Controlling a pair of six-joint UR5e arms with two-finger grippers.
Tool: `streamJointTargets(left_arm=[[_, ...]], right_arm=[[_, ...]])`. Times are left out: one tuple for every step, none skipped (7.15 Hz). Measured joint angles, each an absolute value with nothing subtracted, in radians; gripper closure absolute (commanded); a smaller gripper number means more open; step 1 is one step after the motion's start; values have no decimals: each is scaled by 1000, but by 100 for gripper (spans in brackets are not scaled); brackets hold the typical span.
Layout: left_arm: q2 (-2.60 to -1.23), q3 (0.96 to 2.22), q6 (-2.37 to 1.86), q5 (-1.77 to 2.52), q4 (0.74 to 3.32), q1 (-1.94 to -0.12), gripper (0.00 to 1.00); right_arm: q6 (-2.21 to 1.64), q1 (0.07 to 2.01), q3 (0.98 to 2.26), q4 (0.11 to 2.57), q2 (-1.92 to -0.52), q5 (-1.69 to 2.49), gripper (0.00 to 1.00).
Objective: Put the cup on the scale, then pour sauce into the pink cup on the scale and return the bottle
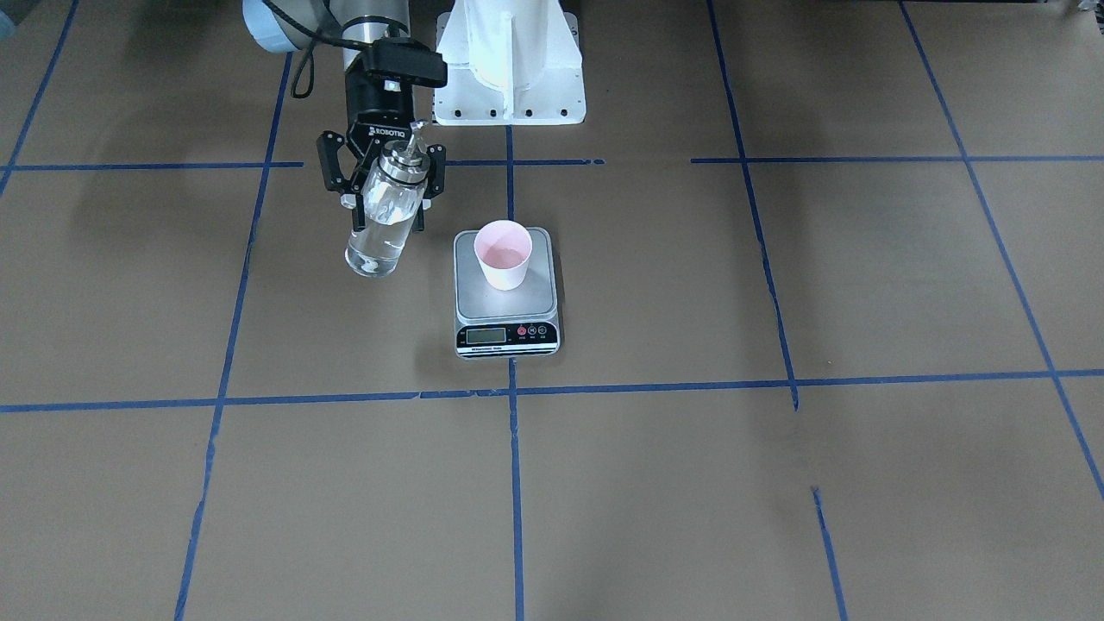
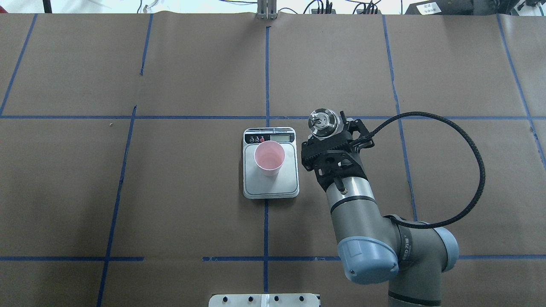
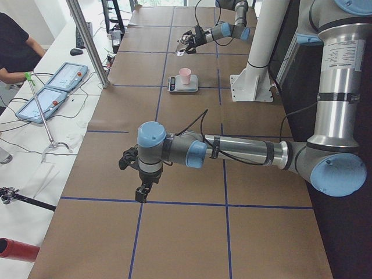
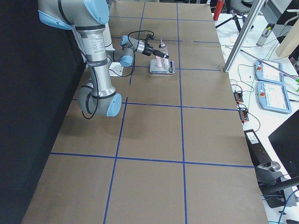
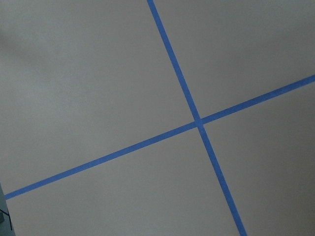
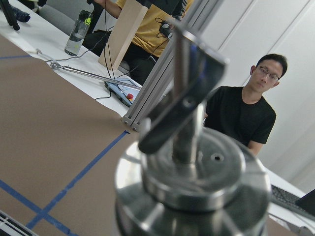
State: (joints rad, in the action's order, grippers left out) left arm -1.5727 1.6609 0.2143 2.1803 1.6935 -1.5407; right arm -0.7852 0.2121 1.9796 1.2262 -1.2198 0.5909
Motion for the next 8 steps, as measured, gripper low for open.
streamJointTargets(left_arm=[[-1576, 1662, 213, 2179, 1694, -1541, 0], [-1581, 1663, 212, 2178, 1694, -1542, 0], [-1584, 1665, 210, 2178, 1694, -1542, 0], [-1586, 1668, 209, 2178, 1693, -1542, 0], [-1588, 1672, 207, 2177, 1692, -1542, 0], [-1590, 1678, 206, 2177, 1692, -1542, 0], [-1590, 1685, 204, 2177, 1692, -1542, 0], [-1590, 1689, 203, 2177, 1691, -1542, 0]], right_arm=[[-890, 233, 2005, 1226, -1230, 646, 100], [-987, 271, 2023, 1227, -1240, 716, 100], [-1082, 324, 2031, 1227, -1261, 801, 100], [-1182, 386, 2032, 1228, -1293, 897, 100], [-1263, 430, 2032, 1229, -1331, 956, 100], [-1321, 453, 2030, 1229, -1367, 979, 100], [-1381, 463, 2019, 1229, -1393, 986, 100], [-1425, 467, 2000, 1228, -1415, 983, 100]])
